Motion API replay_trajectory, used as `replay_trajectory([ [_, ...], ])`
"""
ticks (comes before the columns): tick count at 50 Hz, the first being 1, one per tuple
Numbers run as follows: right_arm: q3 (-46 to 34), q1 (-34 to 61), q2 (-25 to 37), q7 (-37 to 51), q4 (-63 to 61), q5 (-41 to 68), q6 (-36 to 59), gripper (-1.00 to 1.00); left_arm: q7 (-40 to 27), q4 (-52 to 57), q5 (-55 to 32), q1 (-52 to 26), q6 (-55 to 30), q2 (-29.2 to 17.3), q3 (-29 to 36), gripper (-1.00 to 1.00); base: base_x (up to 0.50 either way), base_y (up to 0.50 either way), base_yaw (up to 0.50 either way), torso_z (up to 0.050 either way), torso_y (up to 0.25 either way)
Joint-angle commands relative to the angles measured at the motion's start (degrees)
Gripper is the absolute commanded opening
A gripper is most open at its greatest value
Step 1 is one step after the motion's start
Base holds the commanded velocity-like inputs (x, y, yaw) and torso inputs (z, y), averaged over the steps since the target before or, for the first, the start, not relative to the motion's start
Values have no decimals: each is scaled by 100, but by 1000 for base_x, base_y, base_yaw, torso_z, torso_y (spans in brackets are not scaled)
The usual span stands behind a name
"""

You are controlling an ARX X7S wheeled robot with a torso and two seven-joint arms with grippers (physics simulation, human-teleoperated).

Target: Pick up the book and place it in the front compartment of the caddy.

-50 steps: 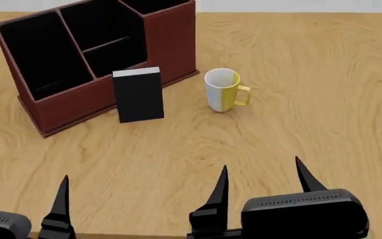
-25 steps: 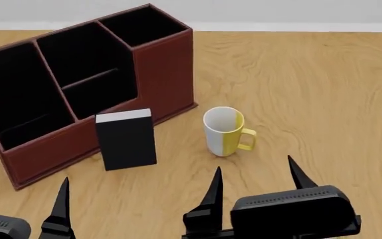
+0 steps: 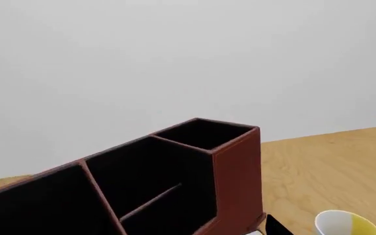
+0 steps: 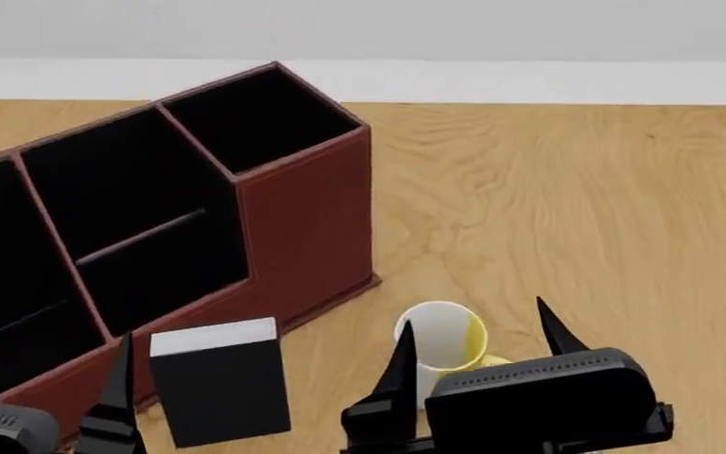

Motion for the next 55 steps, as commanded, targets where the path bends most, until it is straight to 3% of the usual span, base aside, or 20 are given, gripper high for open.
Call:
replay_trajectory([
  [1,-59,9,30,-8,36,40,-13,100,-44,46,-41,-63,-69,-19,21,100,500,164,0,0,0],
  [26,6,-205,47,-28,257,200,-366,100,-124,-16,-79,73,114,-101,36,100,500,150,0,0,1],
  [37,58,-263,86,25,269,204,-451,100,-105,25,-116,35,0,-196,135,100,-6,0,0,0,1],
  [46,170,-104,188,33,18,218,-111,100,2,275,-407,-171,-609,-279,-52,100,0,0,0,0,0],
  [55,283,-1,272,27,-98,237,51,100,359,603,-784,-658,-1600,-652,-95,100,0,0,0,0,0],
])
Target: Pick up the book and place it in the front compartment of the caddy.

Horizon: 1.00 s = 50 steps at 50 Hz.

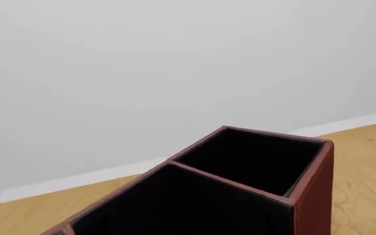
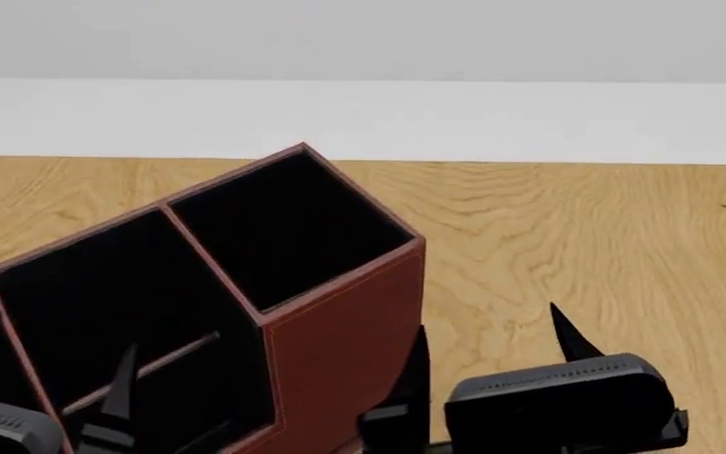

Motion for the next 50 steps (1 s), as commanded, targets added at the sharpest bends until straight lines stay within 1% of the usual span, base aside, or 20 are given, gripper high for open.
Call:
replay_trajectory([
  [1,99,120,93,11,-149,13,227,100,396,356,-475,-526,-1158,-387,-51,100,0,0,0,0,0],
  [6,75,164,115,30,-175,4,323,100,739,494,-879,-835,-1866,-547,-148,100,0,0,0,0,0],
  [7,75,164,115,30,-175,4,323,100,890,525,-1060,-940,-2140,-543,-255,100,0,0,0,0,0],
  [10,128,280,144,7,-254,30,562,100,1030,558,-1237,-1121,-2468,-618,-368,100,0,0,0,0,0],
  [13,246,416,178,-36,-372,78,858,100,1164,515,-1361,-1205,-2609,-732,-390,100,0,0,0,0,0],
  [16,311,509,196,-64,-416,111,1031,100,1302,486,-1500,-1267,-2772,-884,-249,100,0,0,0,0,0],
  [17,294,542,210,-60,-419,105,1088,100,1420,483,-1645,-1309,-2961,-832,-357,100,0,0,0,0,0],
  [19,277,584,219,-60,-435,109,1146,100,1518,488,-1784,-1412,-3178,-890,-310,100,0,0,0,0,0],
  [21,270,632,222,-56,-445,111,1208,100,1368,437,-1724,-1562,-3286,-883,-348,100,0,0,0,0,0],
  [22,260,666,225,-53,-444,111,1250,100,1280,254,-2056,-1665,-3442,-890,-469,100,0,0,0,0,0],
  [23,239,702,229,-50,-458,110,1295,100,1046,257,-2398,-1759,-3442,-996,-475,100,0,0,0,0,0],
  [25,220,777,234,-47,-482,112,1391,100,119,-43,-3765,-1967,-3444,-1212,-659,100,0,0,0,0,0],
  [26,223,801,230,-51,-488,120,1416,100,-312,-221,-4350,-2107,-3442,-1332,-635,100,0,0,0,0,0],
  [27,217,818,229,-50,-486,121,1432,100,-596,-294,-4639,-2191,-3434,-1397,-605,100,0,0,0,0,0],
  [30,157,888,234,-40,-457,118,1476,100,-1421,-770,-5876,-2497,-3427,-1617,-517,100,0,0,0,0,0],
  [34,141,908,237,-35,-422,123,1486,100,-2030,-978,-6677,-2781,-3377,-1856,-256,100,0,0,0,0,0],
  [40,110,865,230,-12,-320,121,1386,100,-3324,-1406,-8154,-3346,-3257,-2173,225,100,0,0,0,0,0],
  [42,87,830,233,-1,-275,115,1329,100,-3638,-1489,-8532,-3488,-3166,-2250,404,100,0,0,0,0,0],
  [45,54,801,244,14,-229,106,1286,100,-3926,-1570,-8863,-3678,-3102,-2334,663,100,0,0,0,0,0],
  [50,38,770,248,37,-212,102,1260,100,-4183,-1702,-9199,-4066,-3093,-2380,1121,100,0,0,0,0,0],
])
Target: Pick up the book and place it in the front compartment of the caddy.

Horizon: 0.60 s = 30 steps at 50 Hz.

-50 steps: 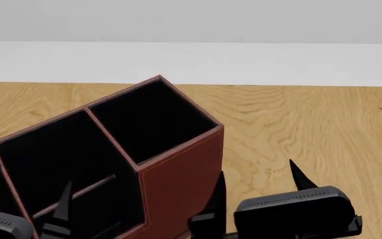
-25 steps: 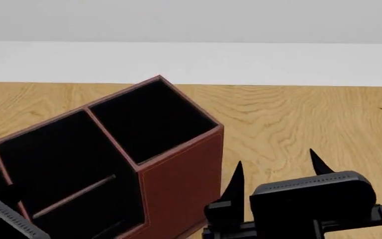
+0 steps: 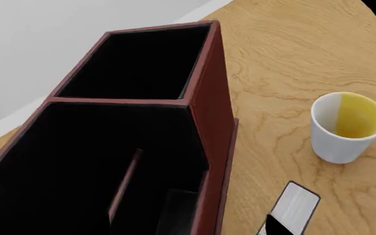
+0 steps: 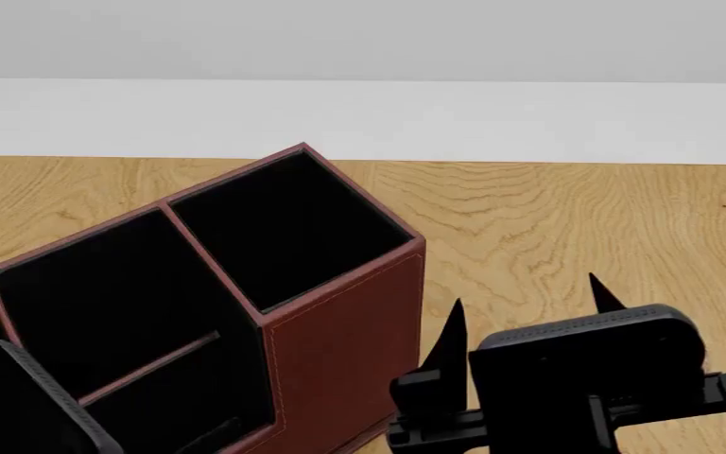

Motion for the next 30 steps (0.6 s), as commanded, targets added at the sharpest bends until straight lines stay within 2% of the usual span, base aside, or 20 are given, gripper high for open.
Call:
replay_trajectory([
  [1,-75,-51,13,50,105,-12,-74,100,-1299,-470,-1695,-914,62,-330,895,100,0,0,0,0,0],
  [7,-80,-93,14,70,117,-7,-96,100,-1462,-518,-2028,-1125,196,-295,1262,100,0,0,0,0,0],
  [13,-58,-100,36,80,59,0,-43,100,-1324,-528,-1935,-1178,169,-187,1410,100,0,0,0,0,0],
  [23,-29,-180,43,108,54,11,-98,100,-801,-576,-1406,-1188,52,61,1601,100,0,0,0,0,0],
  [30,-16,-196,56,118,41,21,-89,100,-70,-560,-557,-1091,0,127,1703,100,0,0,0,0,0],
])
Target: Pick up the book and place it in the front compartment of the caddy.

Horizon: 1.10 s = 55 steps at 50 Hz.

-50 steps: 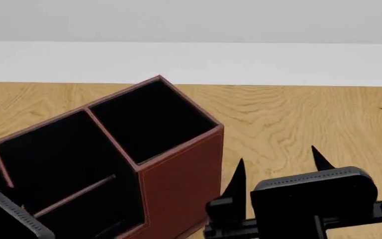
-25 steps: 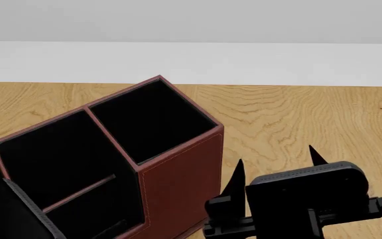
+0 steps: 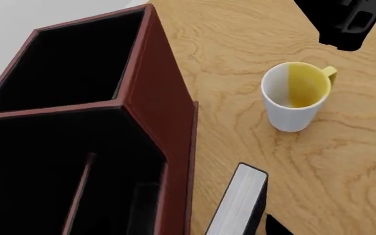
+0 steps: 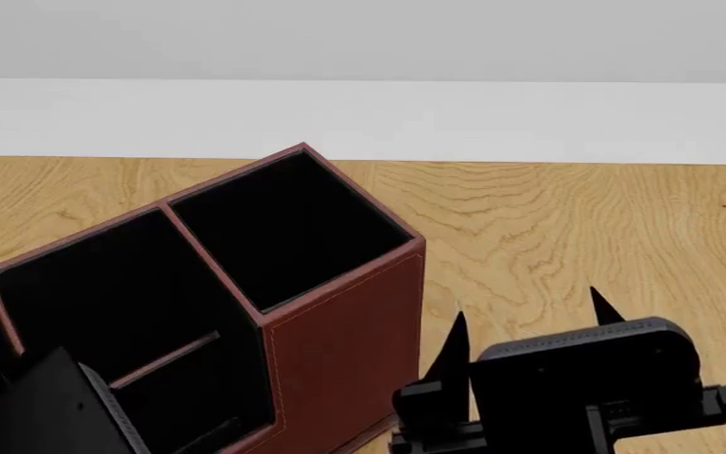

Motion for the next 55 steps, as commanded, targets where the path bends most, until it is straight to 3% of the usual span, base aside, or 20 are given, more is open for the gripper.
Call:
replay_trajectory([
  [1,13,-48,18,27,-7,10,-12,100,808,-62,863,9,-41,129,283,100,0,0,0,0,0],
  [20,3,-89,26,48,79,42,-106,100,1980,-88,2310,200,360,148,1108,100,0,0,0,0,0],
  [55,-14,-15,22,51,321,118,-268,100,2710,-324,3377,247,989,137,2056,100,0,0,0,0,0],
])
